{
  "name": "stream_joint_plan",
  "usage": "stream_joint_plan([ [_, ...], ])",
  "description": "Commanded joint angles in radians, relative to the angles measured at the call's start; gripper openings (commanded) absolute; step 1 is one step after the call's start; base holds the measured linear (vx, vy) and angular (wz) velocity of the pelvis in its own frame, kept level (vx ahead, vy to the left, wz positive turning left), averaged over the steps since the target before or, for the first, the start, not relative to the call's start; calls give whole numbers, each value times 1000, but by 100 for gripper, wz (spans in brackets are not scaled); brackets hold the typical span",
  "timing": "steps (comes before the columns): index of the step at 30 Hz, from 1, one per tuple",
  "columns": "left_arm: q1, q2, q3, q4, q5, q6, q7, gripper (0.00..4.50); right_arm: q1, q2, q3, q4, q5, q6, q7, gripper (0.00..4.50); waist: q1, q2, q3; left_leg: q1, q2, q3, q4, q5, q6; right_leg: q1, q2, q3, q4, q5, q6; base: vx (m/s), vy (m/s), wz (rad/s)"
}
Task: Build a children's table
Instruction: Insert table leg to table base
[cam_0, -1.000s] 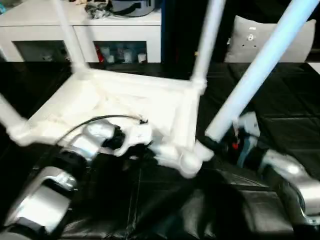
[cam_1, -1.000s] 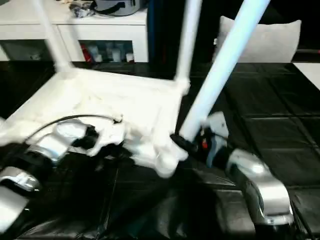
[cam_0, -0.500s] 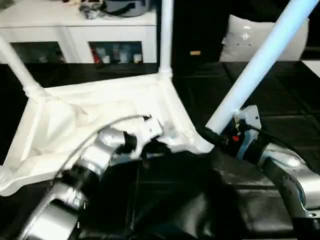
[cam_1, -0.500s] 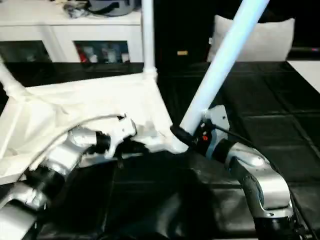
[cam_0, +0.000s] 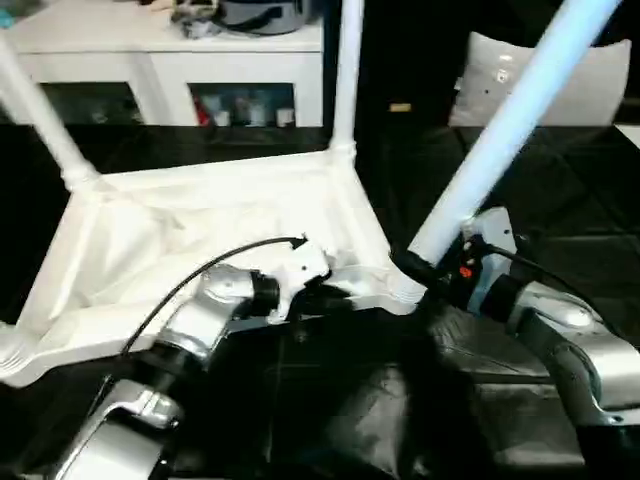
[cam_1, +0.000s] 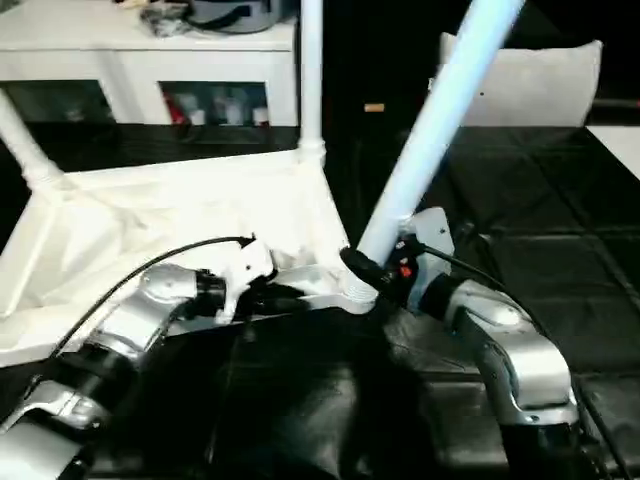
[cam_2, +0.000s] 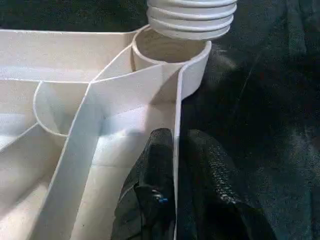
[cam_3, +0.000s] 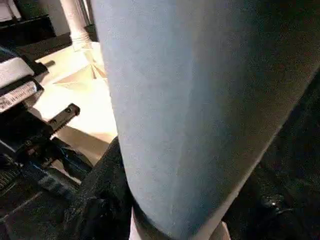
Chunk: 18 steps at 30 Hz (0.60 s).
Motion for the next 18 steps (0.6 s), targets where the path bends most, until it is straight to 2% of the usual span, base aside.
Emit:
stream_joint_plan([
  [1, -3, 1, -19, 30, 17, 6, -11, 73, -9, -3, -1, -2, -3, -4, 1, 190, 1, -18, -63, 35, 89, -38, -75, -218, 17, 20, -96, 36, -82, -106, -237, 0, 0, 0],
  [6, -7, 0, -20, 55, 30, -5, -6, 73, -14, -4, 1, 3, -4, -8, 5, 190, 2, -19, -63, 33, 88, -37, -74, -209, 20, 20, -98, 37, -82, -96, -234, 0, 0, 0],
  [12, -21, -11, -27, 110, 60, -48, 20, 73, -24, -10, 9, 15, -12, -5, 5, 190, 2, -20, -60, 35, 89, -38, -76, -235, 11, 17, -98, 38, -87, -133, -229, 0, 0, 0],
  [13, -24, -13, -26, 113, 61, -47, 24, 45, -26, -14, 12, 17, -15, 0, 6, 190, 3, -19, -60, 37, 89, -37, -77, -241, 8, 16, -98, 38, -88, -144, -228, 0, 0, 0],
  [16, -37, -10, -36, 133, 72, -42, 15, 39, -40, -34, 34, 35, -33, 25, 16, 190, 3, -19, -57, 37, 89, -39, -79, -260, -3, 16, -99, 39, -91, -187, -221, 0, 0, 0],
  [18, -43, 2, -57, 146, 99, -58, 2, 12, -55, -50, 51, 50, -42, 45, 30, 190, 2, -18, -56, 40, 90, -41, -81, -278, -15, 13, -99, 40, -94, -216, -211, 0, 0, 0],
])
